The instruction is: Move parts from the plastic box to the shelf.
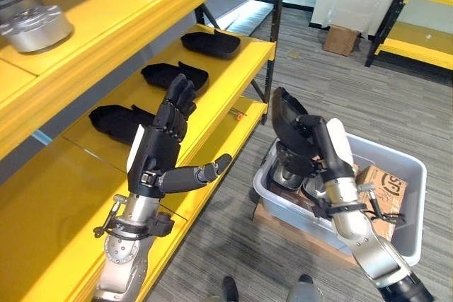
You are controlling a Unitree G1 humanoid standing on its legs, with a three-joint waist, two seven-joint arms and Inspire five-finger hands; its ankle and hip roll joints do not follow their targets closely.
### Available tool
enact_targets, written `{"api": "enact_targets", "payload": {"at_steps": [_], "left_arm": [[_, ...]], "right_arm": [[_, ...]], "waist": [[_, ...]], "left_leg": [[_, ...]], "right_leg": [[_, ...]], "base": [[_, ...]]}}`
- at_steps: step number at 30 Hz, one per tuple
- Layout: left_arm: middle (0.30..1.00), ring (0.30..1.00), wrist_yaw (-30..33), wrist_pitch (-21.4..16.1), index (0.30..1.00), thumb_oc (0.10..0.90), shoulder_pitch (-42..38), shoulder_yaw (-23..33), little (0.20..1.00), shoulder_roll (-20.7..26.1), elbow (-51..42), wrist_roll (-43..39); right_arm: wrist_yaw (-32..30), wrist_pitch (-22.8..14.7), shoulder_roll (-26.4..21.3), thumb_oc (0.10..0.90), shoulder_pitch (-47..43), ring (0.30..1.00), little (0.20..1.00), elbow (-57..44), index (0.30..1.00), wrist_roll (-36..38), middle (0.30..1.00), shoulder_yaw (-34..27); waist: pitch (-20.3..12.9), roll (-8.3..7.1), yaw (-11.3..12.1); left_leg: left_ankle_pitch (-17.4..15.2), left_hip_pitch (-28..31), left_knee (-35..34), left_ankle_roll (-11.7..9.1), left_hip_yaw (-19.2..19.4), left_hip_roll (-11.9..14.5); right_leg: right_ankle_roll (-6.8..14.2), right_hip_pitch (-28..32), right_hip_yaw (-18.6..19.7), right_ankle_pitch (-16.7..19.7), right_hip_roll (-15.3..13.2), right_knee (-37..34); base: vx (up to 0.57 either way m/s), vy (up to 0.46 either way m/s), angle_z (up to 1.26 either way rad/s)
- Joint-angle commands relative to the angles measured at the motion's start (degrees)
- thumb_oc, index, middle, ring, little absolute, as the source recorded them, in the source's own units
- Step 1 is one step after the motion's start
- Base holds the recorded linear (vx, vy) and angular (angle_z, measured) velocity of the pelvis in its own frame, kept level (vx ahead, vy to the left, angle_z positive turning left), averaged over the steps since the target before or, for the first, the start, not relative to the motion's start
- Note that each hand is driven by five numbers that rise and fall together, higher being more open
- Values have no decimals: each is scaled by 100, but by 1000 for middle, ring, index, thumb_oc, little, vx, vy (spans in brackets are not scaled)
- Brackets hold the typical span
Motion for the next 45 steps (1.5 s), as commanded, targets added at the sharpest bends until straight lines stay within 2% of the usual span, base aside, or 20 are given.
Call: {"api": "enact_targets", "payload": {"at_steps": [1,3,4,6,11,14,15,16,19,21,25,28,29,30,32,37,39,40,41,45], "left_arm": [[1000,1000,-286,-318,1000,900,-217,172,1000,140,-727,-424],[1000,1000,-23,-361,1000,900,-342,142,1000,73,-710,-176],[1000,1000,2,-358,1000,900,-361,131,1000,70,-709,-158],[1000,1000,173,-309,1000,900,-520,73,1000,49,-637,-27],[1000,1000,48,-198,1000,900,-402,93,1000,-100,-480,-89],[1000,1000,40,-82,1000,900,-321,102,1000,-137,-451,-26],[1000,1000,-136,-12,1000,900,-309,105,1000,-168,-414,-156],[1000,1000,-154,-16,1000,900,-304,112,1000,-172,-408,-159],[1000,1000,-427,80,1000,900,-323,89,1000,-197,-436,-255],[1000,1000,-438,58,1000,900,-319,67,1000,-179,-481,-246],[1000,1000,-23,-123,1000,900,-339,-15,1000,-151,-537,217],[1000,1000,182,-227,1000,900,-441,-47,1000,-63,-554,540],[1000,1000,251,-183,1000,900,-467,-63,1000,-19,-564,405],[1000,1000,270,-164,1000,900,-465,-61,1000,-13,-564,367],[1000,1000,305,-158,1000,900,-457,-49,1000,12,-503,248],[1000,1000,579,-482,1000,900,-486,-219,1000,-38,-435,412],[1000,1000,796,-668,1000,900,-531,-287,1000,-19,-379,675],[1000,1000,951,-679,1000,900,-581,-351,1000,-6,-331,766],[1000,1000,962,-668,1000,900,-592,-366,1000,-10,-316,753],[1000,1000,1103,-667,1000,900,-649,-451,1000,-4,-205,817]], "right_arm": [[-352,-943,54,400,-734,300,300,-881,300,-373,300,-391],[-419,-1060,10,400,-842,300,300,-893,300,-352,300,-226],[-445,-1059,8,400,-861,300,300,-880,300,-366,300,-205],[-576,-1051,9,400,-977,300,300,-808,300,-502,300,-22],[-656,-1207,-35,400,-1011,300,300,-594,300,-375,300,42],[-614,-1184,-22,400,-1026,300,300,-510,300,-287,300,52],[-680,-1133,-6,400,-1020,300,300,-487,300,-337,300,56],[-685,-1139,-2,400,-1017,300,300,-486,300,-345,300,58],[-777,-1028,37,400,-890,300,300,-548,300,-480,300,-43],[-799,-1076,13,400,-886,300,300,-503,300,-501,300,-46],[-922,-1147,-36,400,-1124,300,300,-296,300,-560,300,179],[-968,-1197,-62,400,-1326,300,300,-245,300,-571,300,319],[-1001,-1268,-123,400,-1411,300,300,-245,300,-557,300,380],[-1003,-1295,-141,400,-1419,300,300,-249,300,-563,300,388],[-922,-1292,-239,400,-1459,300,300,-265,300,-523,300,414],[-871,-1306,-491,400,-1494,300,300,-295,300,-411,300,300],[-784,-1364,-580,400,-1505,300,300,-270,300,-296,300,238],[-733,-1439,-629,400,-1473,300,300,-242,300,-280,300,200],[-717,-1453,-635,400,-1460,300,300,-236,300,-280,300,188],[-603,-1485,-635,400,-1313,300,300,-182,300,-293,300,152]], "waist": [[-401,-41,-82],[-394,-59,-36],[-399,-70,-30],[-380,-122,44],[-433,-176,181],[-490,-166,205],[-517,-142,192],[-520,-139,175],[-553,-113,21],[-561,-122,5],[-476,-161,120],[-430,-170,193],[-403,-191,239],[-398,-196,248],[-370,-203,240],[-301,-102,36],[-279,-15,-70],[-271,78,-137],[-271,93,-145],[-293,249,-197]], "left_leg": [[-621,300,-32,-167,863,48],[-590,123,-26,-102,725,12],[-589,92,-18,-102,707,-15],[-576,-108,100,-99,460,-174],[-566,-113,155,-110,202,-354],[-543,-7,58,-143,258,-360],[-524,18,29,-180,561,-308],[-520,19,28,-187,606,-299],[-513,31,91,-222,1332,-149],[-574,-31,292,-237,1466,-69],[-738,-176,780,-313,1214,156],[-686,-226,878,-394,951,400],[-625,-274,982,-466,762,643],[-594,-283,1004,-484,714,709],[-245,-285,1049,-606,541,1147],[442,-214,848,-896,715,1942],[424,-150,778,-957,917,2030],[354,-76,691,-1013,1117,1994],[342,-71,683,-1016,1151,1971],[108,-111,678,-990,1262,1581]], "right_leg": [[-11,-191,-23,-187,684,858],[-209,-466,-2,-528,1186,1781],[-234,-486,16,-564,1184,1744],[-469,-248,34,-824,1239,1165],[-605,195,-70,-698,1249,298],[-613,350,-205,-592,1207,23],[-598,396,-392,-579,1157,-30],[-596,401,-427,-579,1149,-34],[-595,434,-837,-580,1038,-52],[-644,423,-951,-587,969,-38],[-762,400,-994,-743,806,195],[-826,337,-964,-909,734,484],[-863,301,-949,-1036,640,718],[-869,290,-951,-1068,614,777],[-930,194,-1019,-1277,473,1147],[-936,-141,-1208,-1573,127,1843],[-871,-262,-1287,-1591,-66,2022],[-791,-329,-1321,-1577,-252,2120],[-773,-328,-1327,-1569,-289,2121],[-549,-175,-1246,-1288,-483,1694]], "base": [[-125,-2,133],[-251,-40,107],[-223,-107,47],[-105,-152,26],[-40,-129,43],[-4,-65,47],[-41,-42,45],[-71,-37,45],[-92,-12,79],[-63,17,117],[-18,70,48],[30,149,44],[49,163,13],[85,289,-14],[85,340,-12],[35,404,11],[70,545,29],[104,560,44],[126,537,49],[155,430,46]]}}
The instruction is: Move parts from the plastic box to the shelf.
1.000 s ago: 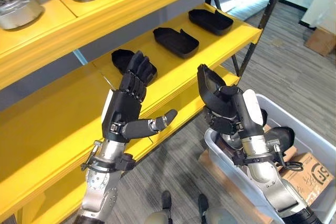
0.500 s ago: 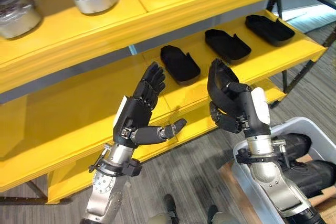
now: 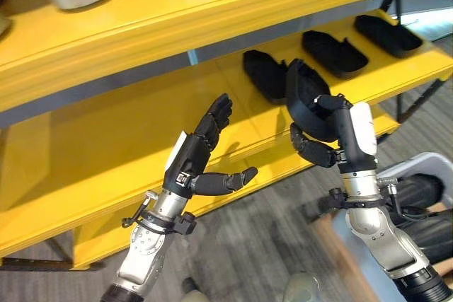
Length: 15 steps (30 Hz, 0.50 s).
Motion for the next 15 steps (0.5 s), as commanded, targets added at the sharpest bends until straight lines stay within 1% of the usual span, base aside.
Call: {"api": "enact_targets", "payload": {"at_steps": [1,2,3,4,7,10,13,15], "left_arm": [[1000,1000,194,-925,1000,900,-179,473,1000,-16,-737,47],[1000,1000,180,-924,1000,900,-130,507,1000,6,-754,46],[1000,1000,170,-915,1000,900,-99,526,1000,20,-769,25],[1000,1000,129,-904,1000,900,-26,593,1000,62,-806,-39],[1000,1000,6,-909,1000,900,150,722,1000,136,-946,-27],[1000,1000,-79,-891,1000,900,224,775,1000,172,-995,-72],[1000,1000,-200,-839,1000,900,243,809,1000,200,-1011,-146],[1000,1000,-224,-851,1000,900,268,801,1000,188,-1005,-197]], "right_arm": [[-95,-870,-125,400,-479,300,300,-564,300,-172,300,-106],[-93,-890,-117,400,-410,300,300,-593,300,-260,300,-131],[-75,-894,-107,400,-369,300,300,-617,300,-284,300,-151],[-57,-854,-72,400,-332,300,300,-676,300,-349,300,-164],[-43,-797,65,400,-289,300,300,-785,300,-463,300,-171],[-43,-725,119,400,-309,300,300,-802,300,-555,300,-161],[-51,-703,156,400,-307,300,300,-809,300,-548,300,-168],[-38,-705,224,400,-340,300,300,-798,300,-539,300,-142]], "waist": [[-562,172,55],[-588,184,81],[-603,189,95],[-641,169,148],[-699,64,266],[-722,-18,359],[-700,-91,438],[-656,-118,512]], "left_leg": [[78,644,-574,24,329,345],[-30,662,-612,50,355,221],[-70,683,-638,67,366,158],[-151,728,-687,92,404,30],[-289,820,-763,168,490,-176],[-394,861,-796,243,548,-311],[-497,895,-767,317,617,-395],[-533,943,-768,384,708,-435]], "right_leg": [[-337,85,-105,25,850,-263],[-242,154,-125,159,790,-477],[-186,210,-154,247,754,-625],[-87,293,-242,423,680,-917],[77,464,-448,837,511,-1480],[168,552,-544,1074,430,-1774],[207,614,-689,1156,389,-1811],[196,517,-803,1177,323,-1573]], "base": [[185,340,83],[187,311,58],[195,242,5],[179,191,-1],[171,162,7],[118,105,-9],[68,49,-14],[41,-2,-22]]}}
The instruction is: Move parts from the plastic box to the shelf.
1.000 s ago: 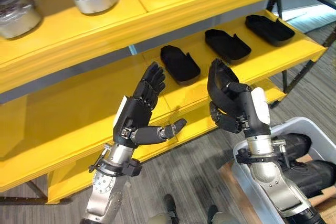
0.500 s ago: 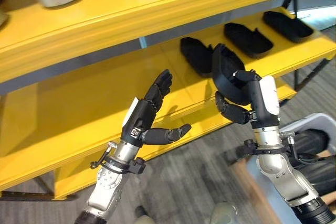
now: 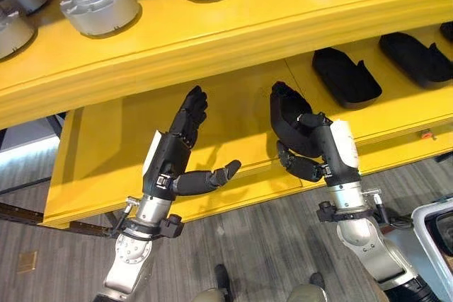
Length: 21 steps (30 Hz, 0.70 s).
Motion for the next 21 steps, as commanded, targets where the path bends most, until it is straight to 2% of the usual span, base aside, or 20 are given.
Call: {"api": "enact_targets", "payload": {"at_steps": [1,2,4,7,10,14,21], "left_arm": [[1000,1000,-157,-605,1000,900,-293,313,1000,-63,-625,-175],[1000,1000,-122,-605,1000,900,-446,152,1000,-46,-659,-50],[1000,1000,-126,-502,1000,900,-506,122,1000,-50,-676,-122],[1000,1000,-291,-365,1000,900,-539,71,1000,-90,-666,-385],[1000,1000,-376,-323,1000,900,-504,-20,1000,-127,-727,-402],[1000,1000,-331,-168,1000,900,-451,-119,1000,-97,-761,-614],[1000,1000,-477,-3,1000,900,-378,-244,1000,-60,-681,-758]], "right_arm": [[-386,-563,-64,400,-694,300,300,-759,300,-81,300,-196],[-387,-502,-42,400,-641,300,300,-851,300,-147,300,-234],[-342,-515,-52,400,-610,300,300,-840,300,-175,300,-290],[-246,-575,-102,400,-535,300,300,-788,300,-120,300,-400],[-188,-631,-211,400,-551,300,300,-740,300,-307,300,-420],[-163,-679,-437,400,-727,300,300,-663,300,-477,300,-367],[33,-665,-736,400,-1388,300,300,-370,300,-748,300,-224]], "waist": [[-348,220,-59],[-330,201,-268],[-379,158,-298],[-438,109,-313],[-441,99,-284],[-477,84,-233],[-584,37,-90]], "left_leg": [[-717,569,63,199,556,249],[-783,516,32,222,233,190],[-795,479,18,223,154,195],[-693,496,-82,148,66,293],[-633,509,-94,65,-51,403],[-613,617,-159,-38,-90,509],[-528,742,-296,-163,-119,644]], "right_leg": [[-55,-441,-45,-412,322,400],[13,-726,816,-328,565,236],[64,-707,998,-322,648,84],[61,-635,1087,-454,838,46],[2,-539,1054,-572,900,72],[-46,-330,957,-656,914,-18],[-67,-53,759,-591,899,-303]], "base": [[26,-168,-27],[14,-189,-21],[5,-221,32],[-8,-203,71],[-1,-98,31],[26,-60,8],[35,-27,8]]}}
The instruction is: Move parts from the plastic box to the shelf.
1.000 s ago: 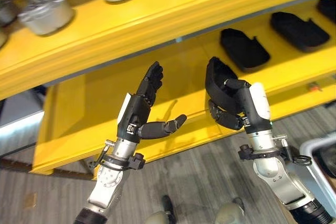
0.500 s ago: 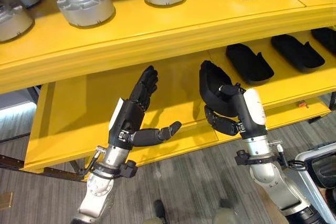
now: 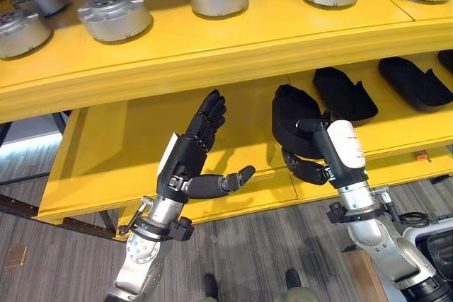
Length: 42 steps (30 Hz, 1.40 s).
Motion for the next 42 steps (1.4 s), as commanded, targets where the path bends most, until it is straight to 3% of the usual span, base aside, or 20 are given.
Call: {"api": "enact_targets", "payload": {"at_steps": [1,10,20,26,27,35,42], "left_arm": [[1000,1000,-148,-325,1000,900,-339,23,1000,220,-497,-288],[1000,1000,-398,-82,1000,900,-267,-10,1000,326,-435,-491],[1000,1000,-331,191,1000,900,-417,-83,1000,413,-514,-470],[1000,1000,-353,165,1000,900,-778,-126,1000,472,-500,-510],[1000,1000,-340,151,1000,900,-884,-126,1000,502,-535,-530],[1000,1000,-210,96,1000,900,-1204,-209,1000,499,-637,-516],[1000,1000,104,96,1000,900,-1421,-336,1000,414,-708,-442]], "right_arm": [[-255,-605,0,400,-1151,300,300,-372,300,-286,300,-177],[-43,-410,-231,400,-1895,300,300,-273,300,-755,300,-185],[750,242,-382,400,-2691,300,300,-84,300,-721,300,15],[553,438,-494,400,-3171,300,300,440,300,-1051,300,41],[501,529,-574,400,-3372,300,300,638,300,-1020,300,33],[333,330,-861,400,-4087,300,300,1208,300,-1372,300,150],[413,305,-1078,400,-4469,300,300,1258,300,-1443,300,209]], "waist": [[-477,-208,138],[-549,-279,278],[-314,-210,325],[137,-1,306],[340,81,297],[956,386,239],[1363,633,148]], "left_leg": [[-821,668,22,43,488,157],[-814,676,10,25,464,200],[-714,433,100,-36,418,290],[-598,-143,321,-49,333,292],[-558,-345,395,-43,290,261],[-446,-952,687,-16,135,152],[-577,-1594,1378,76,72,-44]], "right_leg": [[121,-194,-135,-453,-214,484],[79,-91,-181,-512,-198,462],[22,-350,-58,-643,-156,727],[-37,-900,38,-670,-129,1033],[-75,-1077,78,-682,-104,1116],[-217,-1691,203,-775,-49,1551],[-417,-2476,366,-1129,-1,2576]], "base": [[0,0,0],[40,-34,9],[8,-55,2],[-164,-35,8],[-274,-42,17],[-139,-1,2],[-72,34,4]]}}
